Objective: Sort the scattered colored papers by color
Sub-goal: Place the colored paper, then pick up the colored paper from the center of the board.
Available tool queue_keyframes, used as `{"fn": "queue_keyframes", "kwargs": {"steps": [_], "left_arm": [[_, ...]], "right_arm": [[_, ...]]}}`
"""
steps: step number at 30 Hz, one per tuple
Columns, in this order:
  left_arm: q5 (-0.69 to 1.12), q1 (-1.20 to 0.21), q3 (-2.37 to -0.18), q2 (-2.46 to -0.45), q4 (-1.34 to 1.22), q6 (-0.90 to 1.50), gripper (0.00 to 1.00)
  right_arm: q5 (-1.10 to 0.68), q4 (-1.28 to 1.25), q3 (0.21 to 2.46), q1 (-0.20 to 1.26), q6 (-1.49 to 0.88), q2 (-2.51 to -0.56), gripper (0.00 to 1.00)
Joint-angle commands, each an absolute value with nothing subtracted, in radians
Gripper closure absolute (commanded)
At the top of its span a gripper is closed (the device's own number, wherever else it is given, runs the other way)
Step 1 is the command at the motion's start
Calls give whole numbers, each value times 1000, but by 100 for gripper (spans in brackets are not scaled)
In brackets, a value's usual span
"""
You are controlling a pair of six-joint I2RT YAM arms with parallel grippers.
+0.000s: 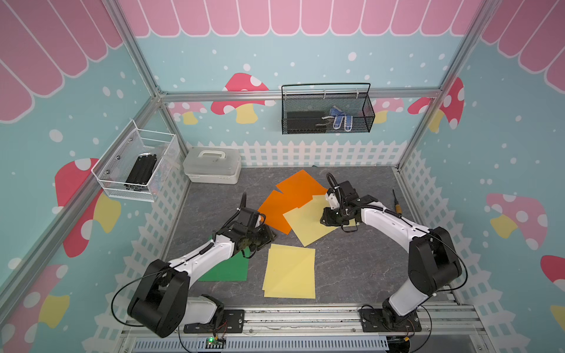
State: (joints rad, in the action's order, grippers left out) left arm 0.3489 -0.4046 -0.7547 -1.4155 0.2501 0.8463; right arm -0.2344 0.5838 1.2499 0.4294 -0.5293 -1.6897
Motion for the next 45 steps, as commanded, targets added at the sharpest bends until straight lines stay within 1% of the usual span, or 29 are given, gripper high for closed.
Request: {"fn": "queue_keyframes", "kwargs": {"steps": [1,3,5,7,13,24,32,35,36,41,45], "left_arm": [[403,-355,-837,-1526,111,830,52],[431,-334,-876,-1607,71,845,53],[467,-321,-904,-1675,10,866,53],[491,-321,-946,-1734,-23,876,53],[494,-322,-1070,-1850,-2,864,54],[480,-328,-1088,-1893,50,822,55],[464,-392,-1037,-1842,64,844,55],[425,-405,-1007,-1814,77,850,55],[409,-431,-1002,-1810,84,847,55],[387,-415,-1004,-1828,74,856,55],[411,-422,-1036,-1848,74,865,55]], "right_arm": [[-231,642,1341,419,-514,-1788,76],[-259,644,1384,419,-506,-1838,77],[-264,661,1435,419,-498,-1889,74],[-265,672,1474,419,-489,-1953,73],[-272,681,1535,411,-483,-2054,73],[-260,680,1518,390,-477,-2094,73],[-258,687,1530,387,-474,-2130,73],[-261,688,1534,387,-477,-2152,73],[-261,687,1534,385,-477,-2159,73],[-267,688,1531,385,-478,-2170,73],[-265,687,1528,384,-475,-2170,73]]}}
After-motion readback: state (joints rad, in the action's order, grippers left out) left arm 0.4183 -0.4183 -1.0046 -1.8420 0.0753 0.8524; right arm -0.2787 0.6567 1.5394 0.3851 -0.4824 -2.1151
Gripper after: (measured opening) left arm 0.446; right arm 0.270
